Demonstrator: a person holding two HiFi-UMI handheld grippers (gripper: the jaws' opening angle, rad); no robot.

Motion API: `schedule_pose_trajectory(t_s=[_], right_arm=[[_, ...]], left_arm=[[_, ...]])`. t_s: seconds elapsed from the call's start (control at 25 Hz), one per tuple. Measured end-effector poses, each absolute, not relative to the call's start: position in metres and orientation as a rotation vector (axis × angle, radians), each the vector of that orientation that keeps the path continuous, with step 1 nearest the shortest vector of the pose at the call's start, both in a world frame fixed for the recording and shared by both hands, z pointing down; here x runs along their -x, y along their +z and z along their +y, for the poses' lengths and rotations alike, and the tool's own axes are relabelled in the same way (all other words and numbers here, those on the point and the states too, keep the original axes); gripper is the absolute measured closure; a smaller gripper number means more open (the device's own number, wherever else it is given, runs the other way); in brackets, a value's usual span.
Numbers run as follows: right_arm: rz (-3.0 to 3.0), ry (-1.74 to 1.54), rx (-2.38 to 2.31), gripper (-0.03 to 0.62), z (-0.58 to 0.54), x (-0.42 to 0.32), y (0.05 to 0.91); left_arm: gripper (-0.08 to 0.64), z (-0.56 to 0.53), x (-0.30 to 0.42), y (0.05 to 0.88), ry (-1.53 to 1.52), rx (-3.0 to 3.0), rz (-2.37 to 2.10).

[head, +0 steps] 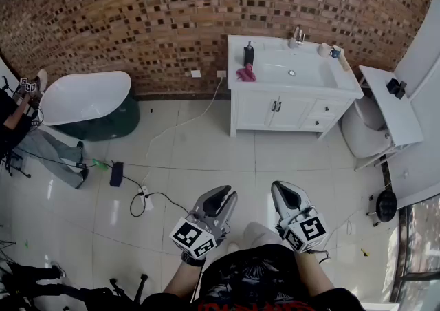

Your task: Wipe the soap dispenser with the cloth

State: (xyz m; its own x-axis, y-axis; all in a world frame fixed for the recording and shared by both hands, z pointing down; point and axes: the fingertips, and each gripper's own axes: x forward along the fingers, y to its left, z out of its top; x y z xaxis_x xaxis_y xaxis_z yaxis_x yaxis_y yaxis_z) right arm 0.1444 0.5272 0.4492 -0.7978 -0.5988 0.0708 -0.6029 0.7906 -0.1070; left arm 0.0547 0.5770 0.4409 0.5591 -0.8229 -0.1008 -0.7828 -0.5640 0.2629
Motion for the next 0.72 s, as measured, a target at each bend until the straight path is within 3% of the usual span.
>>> schedule_pose_trajectory(t_s=[0.24,0.72], right_arm=[[-2.924,0.255,-1.022,0.592,0.48,-0.139,0.456],[-2.974,0.311,-0.904,0.592,0.256,-0.104,0.467]], left_arm=[[0.479,0.525,-0.057,0.443,-0.262,-2.615,-1.286],[0.479,0.284,-0.034,0.443,-0.309,-2.55,-1.359]])
